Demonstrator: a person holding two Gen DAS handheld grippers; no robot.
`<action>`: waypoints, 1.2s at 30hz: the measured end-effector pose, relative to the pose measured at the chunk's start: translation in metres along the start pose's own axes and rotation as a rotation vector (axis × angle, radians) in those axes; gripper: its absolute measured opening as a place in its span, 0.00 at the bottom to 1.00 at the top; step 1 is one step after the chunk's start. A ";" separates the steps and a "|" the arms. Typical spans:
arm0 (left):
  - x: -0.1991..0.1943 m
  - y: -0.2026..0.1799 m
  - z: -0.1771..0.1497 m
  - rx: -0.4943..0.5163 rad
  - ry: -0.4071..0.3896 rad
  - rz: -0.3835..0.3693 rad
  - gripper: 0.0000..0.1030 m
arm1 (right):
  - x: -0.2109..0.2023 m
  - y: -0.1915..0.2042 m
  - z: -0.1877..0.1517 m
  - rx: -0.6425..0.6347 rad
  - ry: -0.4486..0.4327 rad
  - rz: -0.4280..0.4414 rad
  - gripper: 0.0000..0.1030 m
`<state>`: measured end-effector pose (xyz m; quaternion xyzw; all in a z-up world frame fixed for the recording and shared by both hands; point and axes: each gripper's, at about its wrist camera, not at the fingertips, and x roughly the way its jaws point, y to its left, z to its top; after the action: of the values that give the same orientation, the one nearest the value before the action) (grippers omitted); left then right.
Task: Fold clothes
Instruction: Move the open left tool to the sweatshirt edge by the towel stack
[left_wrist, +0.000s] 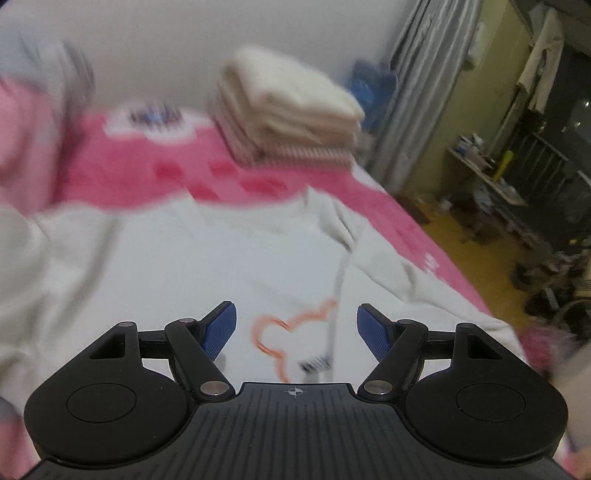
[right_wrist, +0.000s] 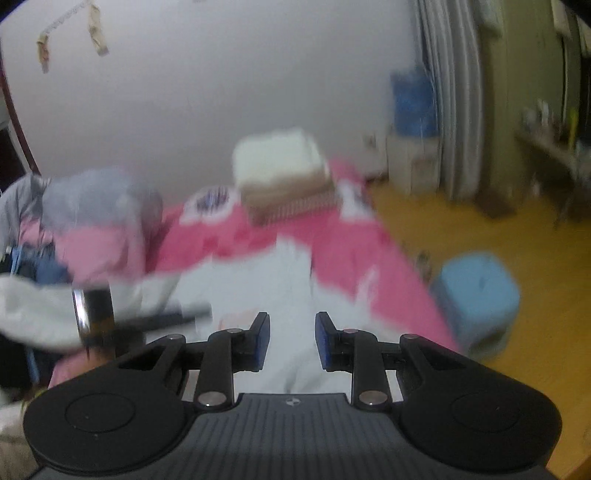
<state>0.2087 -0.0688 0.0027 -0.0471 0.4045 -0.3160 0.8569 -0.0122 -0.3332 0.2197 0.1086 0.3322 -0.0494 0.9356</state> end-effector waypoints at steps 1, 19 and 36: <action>0.007 0.000 -0.001 -0.018 0.037 -0.027 0.71 | 0.007 0.003 0.017 -0.033 -0.011 -0.006 0.28; 0.039 -0.004 -0.014 -0.009 0.070 -0.074 0.67 | 0.119 -0.045 -0.012 -0.273 0.188 -0.009 0.28; 0.091 -0.041 0.031 0.226 0.114 -0.020 0.53 | 0.223 -0.073 -0.114 -0.929 0.081 0.048 0.28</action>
<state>0.2536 -0.1594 -0.0232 0.0638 0.4140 -0.3705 0.8291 0.0784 -0.3821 -0.0200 -0.3125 0.3526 0.1307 0.8723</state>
